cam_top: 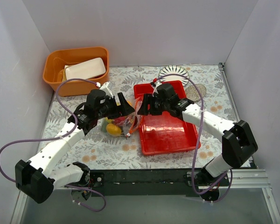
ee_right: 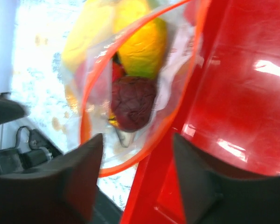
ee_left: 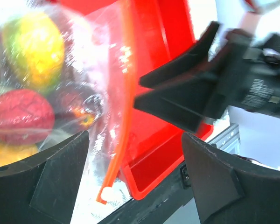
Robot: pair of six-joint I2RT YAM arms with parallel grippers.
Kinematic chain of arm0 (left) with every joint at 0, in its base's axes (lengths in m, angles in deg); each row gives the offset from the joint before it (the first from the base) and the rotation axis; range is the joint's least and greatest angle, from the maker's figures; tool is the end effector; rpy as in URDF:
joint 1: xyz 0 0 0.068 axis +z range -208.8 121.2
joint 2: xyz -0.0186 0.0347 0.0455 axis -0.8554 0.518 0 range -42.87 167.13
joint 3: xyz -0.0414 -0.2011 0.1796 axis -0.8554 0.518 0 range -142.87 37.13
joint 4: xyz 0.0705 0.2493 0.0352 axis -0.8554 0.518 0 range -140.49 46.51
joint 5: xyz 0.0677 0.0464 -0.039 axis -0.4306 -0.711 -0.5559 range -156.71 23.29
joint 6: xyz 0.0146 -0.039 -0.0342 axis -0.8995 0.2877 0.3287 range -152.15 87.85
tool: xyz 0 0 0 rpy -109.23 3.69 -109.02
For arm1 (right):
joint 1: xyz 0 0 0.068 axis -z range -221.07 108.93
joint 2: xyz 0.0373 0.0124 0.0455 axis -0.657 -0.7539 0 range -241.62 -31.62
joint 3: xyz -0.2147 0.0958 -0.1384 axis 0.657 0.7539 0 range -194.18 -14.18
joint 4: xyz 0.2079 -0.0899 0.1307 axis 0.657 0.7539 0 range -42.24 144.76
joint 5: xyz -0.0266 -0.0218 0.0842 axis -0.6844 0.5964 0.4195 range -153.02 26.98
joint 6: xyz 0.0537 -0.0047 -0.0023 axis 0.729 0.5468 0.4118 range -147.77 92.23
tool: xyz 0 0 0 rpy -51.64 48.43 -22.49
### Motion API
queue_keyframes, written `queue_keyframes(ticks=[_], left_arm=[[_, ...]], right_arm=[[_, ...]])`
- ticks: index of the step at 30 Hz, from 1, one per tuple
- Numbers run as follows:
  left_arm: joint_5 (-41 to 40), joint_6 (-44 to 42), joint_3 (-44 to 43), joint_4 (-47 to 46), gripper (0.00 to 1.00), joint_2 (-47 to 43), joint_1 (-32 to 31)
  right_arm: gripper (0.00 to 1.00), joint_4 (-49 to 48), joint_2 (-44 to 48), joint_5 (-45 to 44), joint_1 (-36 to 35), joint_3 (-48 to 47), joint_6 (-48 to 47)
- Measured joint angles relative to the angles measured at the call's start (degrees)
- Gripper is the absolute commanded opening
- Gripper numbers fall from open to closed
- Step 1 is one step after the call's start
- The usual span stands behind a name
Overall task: Place the food in the zip-top bag and seal the zipper
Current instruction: Adjust the zipper food storage bag at the center of the board, then zip the zipper food storage bag at the center of the board.
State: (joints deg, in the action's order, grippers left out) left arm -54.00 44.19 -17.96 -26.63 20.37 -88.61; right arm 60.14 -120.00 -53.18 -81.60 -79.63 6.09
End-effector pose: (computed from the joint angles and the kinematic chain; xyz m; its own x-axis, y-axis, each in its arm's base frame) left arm 0.2082 -0.1282 0.3163 -0.7370 -0.6702 -0.0870 -0.2941 0.4340 -0.8516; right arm 0.2626 0.2324 0.2741 -0.7807 0.0549 -0.6225 -0.3748 0.7559 0.5368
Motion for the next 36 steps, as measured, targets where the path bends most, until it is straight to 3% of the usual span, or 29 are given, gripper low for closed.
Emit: queue_keyframes(ticks=[8,16,36], left_arm=[[-1.95,2.25,3.21,0.74,0.77,1.38,0.0],[-3.21,2.56,3.21,0.74,0.73,1.25,0.0],[-4.74,2.51,3.26,1.57,0.72,0.74,0.0]], right_arm=[[0.98,-6.84,1.55,6.54,-0.02,4.11,1.95],[0.98,-12.5,2.43,8.48,-0.02,9.88,5.75],[0.98,-12.92,0.33,2.01,-0.02,6.62,11.72]])
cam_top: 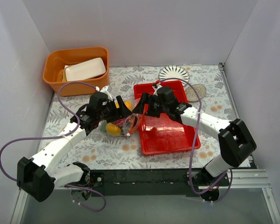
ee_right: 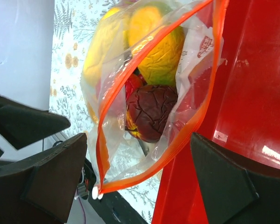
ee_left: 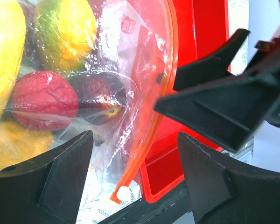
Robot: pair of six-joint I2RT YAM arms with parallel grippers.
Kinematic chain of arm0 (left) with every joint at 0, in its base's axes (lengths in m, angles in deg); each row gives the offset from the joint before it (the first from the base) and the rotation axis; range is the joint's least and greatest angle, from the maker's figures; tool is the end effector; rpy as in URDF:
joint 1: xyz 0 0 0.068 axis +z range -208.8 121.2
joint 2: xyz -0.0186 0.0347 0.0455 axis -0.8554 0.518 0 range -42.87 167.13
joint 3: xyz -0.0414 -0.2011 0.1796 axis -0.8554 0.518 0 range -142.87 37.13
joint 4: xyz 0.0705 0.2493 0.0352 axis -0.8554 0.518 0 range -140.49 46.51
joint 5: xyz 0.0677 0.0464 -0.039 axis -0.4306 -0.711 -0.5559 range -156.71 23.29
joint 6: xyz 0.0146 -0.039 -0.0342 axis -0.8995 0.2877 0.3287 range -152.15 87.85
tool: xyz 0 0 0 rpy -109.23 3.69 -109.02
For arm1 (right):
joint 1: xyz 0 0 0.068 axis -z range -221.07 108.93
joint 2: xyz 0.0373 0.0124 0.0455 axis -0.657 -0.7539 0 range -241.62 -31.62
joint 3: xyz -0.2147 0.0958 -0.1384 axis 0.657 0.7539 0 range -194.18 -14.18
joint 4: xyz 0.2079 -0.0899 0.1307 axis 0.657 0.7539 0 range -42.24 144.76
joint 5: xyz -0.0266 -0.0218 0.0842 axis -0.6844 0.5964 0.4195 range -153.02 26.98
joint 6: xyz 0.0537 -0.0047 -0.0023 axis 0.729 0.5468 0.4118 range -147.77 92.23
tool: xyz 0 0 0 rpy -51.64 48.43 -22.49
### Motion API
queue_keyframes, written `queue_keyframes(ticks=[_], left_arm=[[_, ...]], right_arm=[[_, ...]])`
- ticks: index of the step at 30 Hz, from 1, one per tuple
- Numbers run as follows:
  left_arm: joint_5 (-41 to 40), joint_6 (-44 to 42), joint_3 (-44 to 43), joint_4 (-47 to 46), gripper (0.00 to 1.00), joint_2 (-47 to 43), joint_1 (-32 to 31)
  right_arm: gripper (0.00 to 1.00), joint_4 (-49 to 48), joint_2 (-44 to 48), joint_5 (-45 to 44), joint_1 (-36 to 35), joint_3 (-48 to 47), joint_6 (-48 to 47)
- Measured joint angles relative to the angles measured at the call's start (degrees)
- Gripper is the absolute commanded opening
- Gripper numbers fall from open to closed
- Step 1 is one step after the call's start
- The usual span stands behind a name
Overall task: Place the food in the zip-top bag and seal the zipper
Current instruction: Zip the zipper food storage bag at the center of the board.
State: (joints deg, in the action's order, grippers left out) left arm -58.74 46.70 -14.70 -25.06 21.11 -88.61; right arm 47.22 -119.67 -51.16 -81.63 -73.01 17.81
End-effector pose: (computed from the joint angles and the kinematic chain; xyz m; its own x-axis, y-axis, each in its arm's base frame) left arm 0.2084 -0.1250 0.2912 -0.6788 -0.7310 -0.0704 -0.4055 0.4530 -0.7940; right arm 0.2610 0.2329 0.2578 -0.8076 0.2290 -0.5435 -0.2808 0.6612 0.6957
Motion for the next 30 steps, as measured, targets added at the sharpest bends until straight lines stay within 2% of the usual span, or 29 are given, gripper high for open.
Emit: queue_keyframes(ticks=[6,14,26,29,30], left_arm=[[-0.26,0.0,0.13,0.37,0.72,-0.24,0.0],[-1.09,-0.02,0.72,1.22,0.72,-0.87,0.0],[-1.2,-0.11,0.74,1.4,0.72,-0.9,0.0],[-1.2,-0.11,0.81,1.53,0.72,-1.14,0.0],[-1.2,-0.11,0.9,1.55,0.72,-1.33,0.0]], right_arm=[[0.98,0.79,-2.89,-1.29,0.0,-1.07,0.85],[0.98,3.04,-1.75,-4.68,0.0,-1.09,0.76],[0.98,-0.98,-5.81,-2.45,0.04,-2.25,0.76],[0.86,-1.55,-6.21,-1.6,0.09,-2.25,0.76],[0.73,-2.1,-6.21,-1.25,0.11,-2.25,0.74]])
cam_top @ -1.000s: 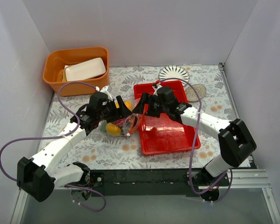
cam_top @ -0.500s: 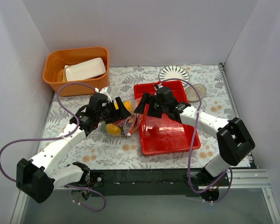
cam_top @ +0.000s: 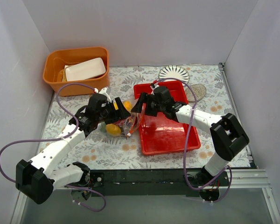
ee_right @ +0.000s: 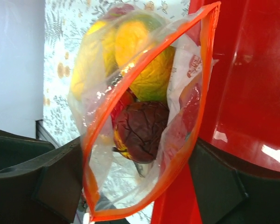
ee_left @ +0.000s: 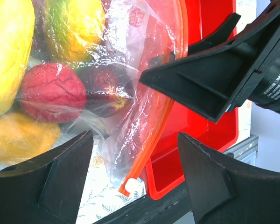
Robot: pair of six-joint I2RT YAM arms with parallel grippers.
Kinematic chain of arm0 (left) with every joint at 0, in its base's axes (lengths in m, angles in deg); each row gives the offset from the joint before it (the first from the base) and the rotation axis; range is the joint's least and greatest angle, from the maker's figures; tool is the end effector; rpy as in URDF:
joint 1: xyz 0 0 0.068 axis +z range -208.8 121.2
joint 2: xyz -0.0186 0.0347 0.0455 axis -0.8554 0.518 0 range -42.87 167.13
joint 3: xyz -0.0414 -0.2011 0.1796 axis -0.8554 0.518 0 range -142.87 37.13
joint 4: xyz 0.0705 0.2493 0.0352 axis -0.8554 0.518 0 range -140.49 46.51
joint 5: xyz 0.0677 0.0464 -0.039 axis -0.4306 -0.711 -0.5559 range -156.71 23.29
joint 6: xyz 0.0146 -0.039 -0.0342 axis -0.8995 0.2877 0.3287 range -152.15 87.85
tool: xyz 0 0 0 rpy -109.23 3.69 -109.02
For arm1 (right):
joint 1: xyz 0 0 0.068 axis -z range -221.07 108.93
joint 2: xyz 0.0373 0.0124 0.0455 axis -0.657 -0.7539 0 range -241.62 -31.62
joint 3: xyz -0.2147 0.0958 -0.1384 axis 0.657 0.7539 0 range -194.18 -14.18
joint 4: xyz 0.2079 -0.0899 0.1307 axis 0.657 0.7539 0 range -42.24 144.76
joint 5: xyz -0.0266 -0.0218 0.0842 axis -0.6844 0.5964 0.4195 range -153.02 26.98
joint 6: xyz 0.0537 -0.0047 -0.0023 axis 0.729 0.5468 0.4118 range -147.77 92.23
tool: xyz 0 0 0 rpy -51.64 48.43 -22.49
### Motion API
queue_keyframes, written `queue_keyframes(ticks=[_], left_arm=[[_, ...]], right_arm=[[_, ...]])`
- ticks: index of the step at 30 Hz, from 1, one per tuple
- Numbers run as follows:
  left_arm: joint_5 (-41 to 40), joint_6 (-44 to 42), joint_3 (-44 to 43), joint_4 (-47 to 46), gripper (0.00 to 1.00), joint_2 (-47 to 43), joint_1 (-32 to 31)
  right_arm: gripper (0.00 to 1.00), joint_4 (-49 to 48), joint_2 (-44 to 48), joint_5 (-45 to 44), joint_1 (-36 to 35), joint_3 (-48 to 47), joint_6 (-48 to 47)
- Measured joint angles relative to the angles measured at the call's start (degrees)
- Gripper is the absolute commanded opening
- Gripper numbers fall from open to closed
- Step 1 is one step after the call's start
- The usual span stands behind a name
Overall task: Place the food in the zip-top bag and seal the zipper
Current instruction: Zip the zipper food storage bag at the center of the board.
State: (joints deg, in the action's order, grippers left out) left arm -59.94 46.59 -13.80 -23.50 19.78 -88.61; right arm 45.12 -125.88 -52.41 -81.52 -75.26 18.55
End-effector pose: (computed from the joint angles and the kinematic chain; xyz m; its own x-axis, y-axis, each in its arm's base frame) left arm 0.2029 -0.1210 0.2886 -0.6683 -0.7396 -0.0801 -0.4202 0.4641 -0.7798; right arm 0.2785 0.2459 0.2375 -0.8156 0.2389 -0.5270 -0.2440 0.6839 0.6876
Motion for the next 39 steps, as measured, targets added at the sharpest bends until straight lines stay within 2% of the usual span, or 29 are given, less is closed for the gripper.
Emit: queue_keyframes(ticks=[2,6,7,8,24,39], left_arm=[[0.0,0.11,0.44,-0.07,0.72,-0.5,0.0],[0.07,0.63,2.49,0.02,0.72,-2.12,0.0],[0.11,0.98,3.08,0.11,0.72,-2.54,0.0],[0.33,1.27,3.74,-0.02,0.72,-2.99,0.0],[5.68,13.22,18.05,-5.03,0.71,-11.98,-1.97],[5.64,31.43,31.67,-19.89,0.65,-17.14,-4.17]], right_arm=[[0.57,-1.22,0.02,0.37,0.07,0.0,-0.11],[0.18,-2.45,0.04,0.76,0.35,0.07,-0.11],[0.13,-2.58,0.07,0.96,0.37,0.13,-0.02],[0.02,-2.64,0.07,1.16,0.37,0.2,-0.02],[0.01,-2.93,1.7,1.55,1.51,2.71,0.11],[0.01,-2.95,2.21,1.57,2.1,4.0,0.28]])
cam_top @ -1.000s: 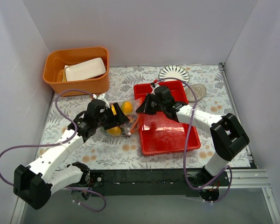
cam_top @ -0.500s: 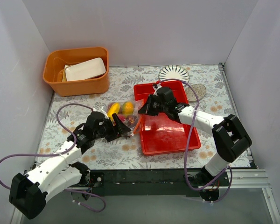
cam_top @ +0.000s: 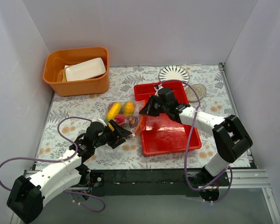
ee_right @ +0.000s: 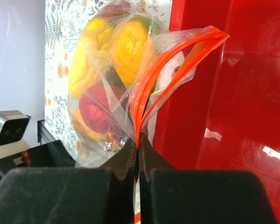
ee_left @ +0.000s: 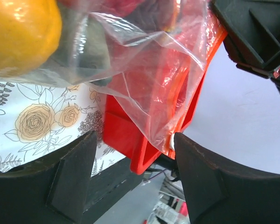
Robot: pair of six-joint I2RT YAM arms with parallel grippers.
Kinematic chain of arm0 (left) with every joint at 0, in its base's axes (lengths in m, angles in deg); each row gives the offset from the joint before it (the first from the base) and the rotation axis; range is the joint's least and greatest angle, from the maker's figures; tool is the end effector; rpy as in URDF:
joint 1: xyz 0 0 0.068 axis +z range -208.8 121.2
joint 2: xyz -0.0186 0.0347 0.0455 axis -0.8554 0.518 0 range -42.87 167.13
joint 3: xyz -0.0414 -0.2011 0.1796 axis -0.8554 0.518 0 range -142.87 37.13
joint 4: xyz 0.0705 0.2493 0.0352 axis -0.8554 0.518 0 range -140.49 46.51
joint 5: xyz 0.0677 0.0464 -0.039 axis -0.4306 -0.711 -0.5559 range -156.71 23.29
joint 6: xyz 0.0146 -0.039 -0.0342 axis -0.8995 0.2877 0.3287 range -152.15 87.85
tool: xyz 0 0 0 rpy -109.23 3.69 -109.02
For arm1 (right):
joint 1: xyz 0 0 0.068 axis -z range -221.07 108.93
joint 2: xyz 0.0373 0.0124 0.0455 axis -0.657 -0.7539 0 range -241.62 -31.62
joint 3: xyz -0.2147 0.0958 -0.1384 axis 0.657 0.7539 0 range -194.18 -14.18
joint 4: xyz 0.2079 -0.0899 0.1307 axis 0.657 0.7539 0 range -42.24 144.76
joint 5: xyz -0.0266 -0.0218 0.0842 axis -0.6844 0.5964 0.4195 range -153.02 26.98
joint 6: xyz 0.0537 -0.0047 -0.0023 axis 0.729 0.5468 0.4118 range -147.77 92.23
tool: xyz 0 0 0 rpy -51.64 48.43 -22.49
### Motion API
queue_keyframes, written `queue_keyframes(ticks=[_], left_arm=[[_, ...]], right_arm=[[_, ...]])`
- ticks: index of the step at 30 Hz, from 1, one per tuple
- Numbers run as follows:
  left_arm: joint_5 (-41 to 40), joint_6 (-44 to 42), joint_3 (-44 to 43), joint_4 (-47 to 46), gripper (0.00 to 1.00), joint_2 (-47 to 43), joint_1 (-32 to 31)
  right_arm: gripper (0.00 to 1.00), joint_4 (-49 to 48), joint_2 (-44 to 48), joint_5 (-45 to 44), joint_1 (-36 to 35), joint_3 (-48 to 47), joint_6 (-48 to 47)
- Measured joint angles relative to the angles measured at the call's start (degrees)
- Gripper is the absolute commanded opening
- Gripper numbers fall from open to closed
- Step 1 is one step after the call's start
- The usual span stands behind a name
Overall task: Place the food in the zip-top bag and seal the zipper
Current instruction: Zip the zipper food storage bag at the center of the board.
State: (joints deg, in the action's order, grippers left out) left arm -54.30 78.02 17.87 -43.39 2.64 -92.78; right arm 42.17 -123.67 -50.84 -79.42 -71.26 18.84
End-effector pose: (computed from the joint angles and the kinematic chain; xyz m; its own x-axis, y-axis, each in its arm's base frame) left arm 0.1386 -0.1025 0.1875 -0.4948 -0.7720 0.3989 -0.6674 0.0436 -0.7434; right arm 0.2773 0.2289 0.2326 -0.8099 0.2652 -0.5233 -0.2360 0.6694 0.7044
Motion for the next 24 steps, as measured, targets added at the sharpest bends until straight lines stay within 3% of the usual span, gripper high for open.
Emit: queue_keyframes(ticks=[18,24], left_arm=[[-2.56,4.33,7.43,-22.88,0.55,4.61,-0.9],[-2.51,4.5,8.24,-25.31,0.4,6.69,-2.32]], right_arm=[[0.01,-0.22,0.35,0.59,0.15,0.74,0.46],[0.01,-0.22,0.35,0.66,0.15,0.74,0.68]])
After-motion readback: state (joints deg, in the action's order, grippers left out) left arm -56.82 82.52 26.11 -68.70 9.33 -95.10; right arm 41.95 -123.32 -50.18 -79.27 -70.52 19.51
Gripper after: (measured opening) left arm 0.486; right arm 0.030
